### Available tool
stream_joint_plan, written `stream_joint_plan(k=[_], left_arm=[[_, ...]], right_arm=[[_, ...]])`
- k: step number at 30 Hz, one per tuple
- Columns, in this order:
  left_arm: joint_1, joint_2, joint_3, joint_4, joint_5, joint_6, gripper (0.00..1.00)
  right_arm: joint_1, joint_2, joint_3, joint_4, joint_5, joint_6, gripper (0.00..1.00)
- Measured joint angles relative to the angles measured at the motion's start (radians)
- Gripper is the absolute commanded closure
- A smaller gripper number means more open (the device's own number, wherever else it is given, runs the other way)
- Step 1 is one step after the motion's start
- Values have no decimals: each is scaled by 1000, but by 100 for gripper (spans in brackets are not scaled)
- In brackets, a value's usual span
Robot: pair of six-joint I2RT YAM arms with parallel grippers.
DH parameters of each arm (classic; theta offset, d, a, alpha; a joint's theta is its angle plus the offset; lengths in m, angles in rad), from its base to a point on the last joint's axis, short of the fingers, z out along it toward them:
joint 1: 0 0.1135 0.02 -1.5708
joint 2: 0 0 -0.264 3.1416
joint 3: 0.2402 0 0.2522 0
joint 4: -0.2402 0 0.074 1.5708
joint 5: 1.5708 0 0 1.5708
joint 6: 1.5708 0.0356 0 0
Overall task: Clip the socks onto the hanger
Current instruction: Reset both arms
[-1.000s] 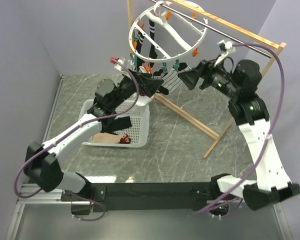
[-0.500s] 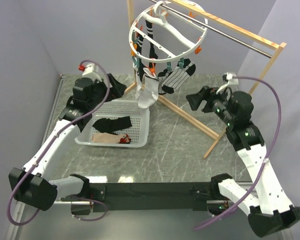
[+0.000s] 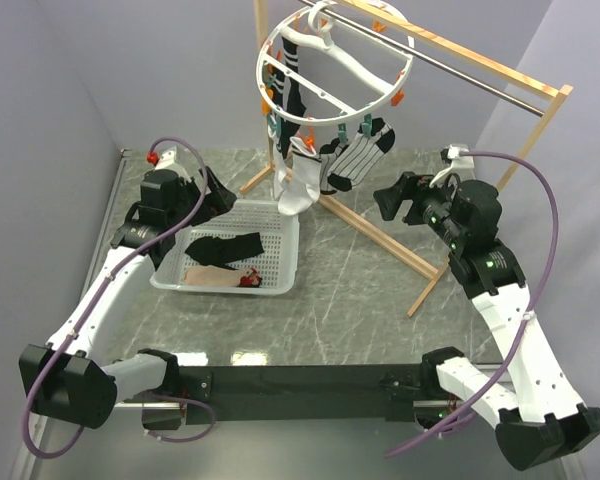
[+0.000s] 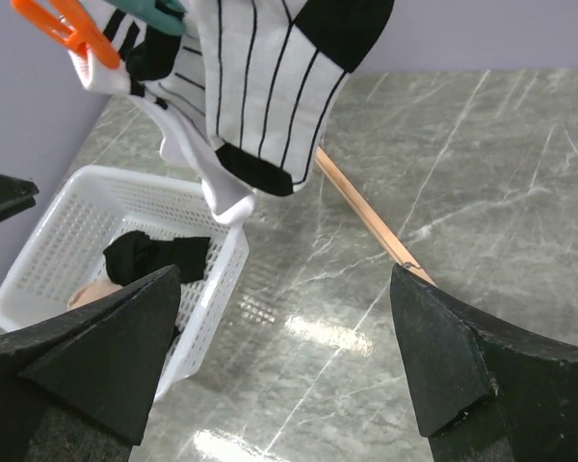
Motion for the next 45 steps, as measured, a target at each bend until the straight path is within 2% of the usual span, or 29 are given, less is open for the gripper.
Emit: stream_joint_plan(k=[9, 12, 20, 29, 34, 45], left_arm=[[3, 0, 7, -52, -23, 31, 1], [3, -1, 8, -66, -33, 35, 1], [4, -11, 8, -89, -26, 34, 1], [5, -19, 0, -48, 44, 34, 1], [5, -21, -11, -32, 42, 28, 1], [5, -48, -17, -37, -13, 29, 1]], right_arm=[[23, 26, 39, -20, -11, 14, 5], [61, 43, 53, -36, -10, 15, 5], [248, 186, 228, -146, 109, 11, 4], [260, 202, 269, -171, 141, 19, 3], [260, 202, 258, -182, 176, 21, 3], [260, 146, 92, -148, 190, 42, 3]])
